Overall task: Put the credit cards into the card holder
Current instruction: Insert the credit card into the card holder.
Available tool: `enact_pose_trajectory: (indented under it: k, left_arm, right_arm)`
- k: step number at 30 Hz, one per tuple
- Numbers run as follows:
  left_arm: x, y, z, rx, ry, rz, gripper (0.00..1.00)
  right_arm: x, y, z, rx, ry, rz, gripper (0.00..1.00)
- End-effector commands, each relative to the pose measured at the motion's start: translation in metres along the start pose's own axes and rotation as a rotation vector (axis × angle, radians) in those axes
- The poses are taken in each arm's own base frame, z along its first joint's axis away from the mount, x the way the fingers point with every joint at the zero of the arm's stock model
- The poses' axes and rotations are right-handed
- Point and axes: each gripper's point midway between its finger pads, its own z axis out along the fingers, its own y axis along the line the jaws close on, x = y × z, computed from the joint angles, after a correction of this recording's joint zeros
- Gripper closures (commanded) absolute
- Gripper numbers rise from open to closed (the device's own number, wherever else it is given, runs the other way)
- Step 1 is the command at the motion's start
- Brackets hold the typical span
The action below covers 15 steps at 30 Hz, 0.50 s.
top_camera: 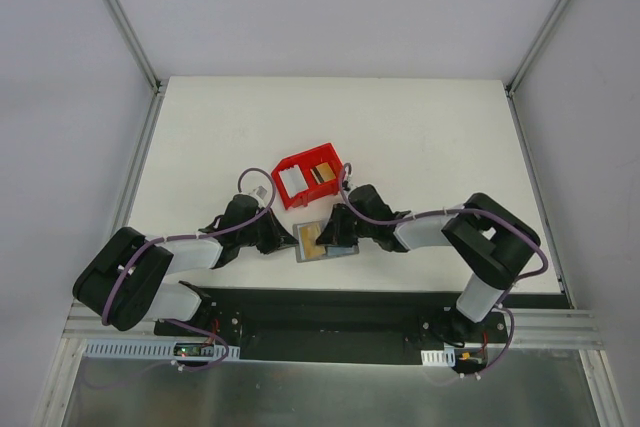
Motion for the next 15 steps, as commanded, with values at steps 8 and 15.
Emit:
enact_pose_trajectory:
  k: [8,15]
  left_arm:
    - [0.021,0.045,-0.003,-0.163,0.04,-0.021,1.0]
    - [0.021,0.044,-0.002,-0.156,0.045,-0.018,1.0]
  right_arm:
    - [-0.004,-0.013,-0.033,0.183,-0.05,-0.128,0.55]
    - [0.002,0.001,-0.023,0.129,0.02,-0.135,0.53]
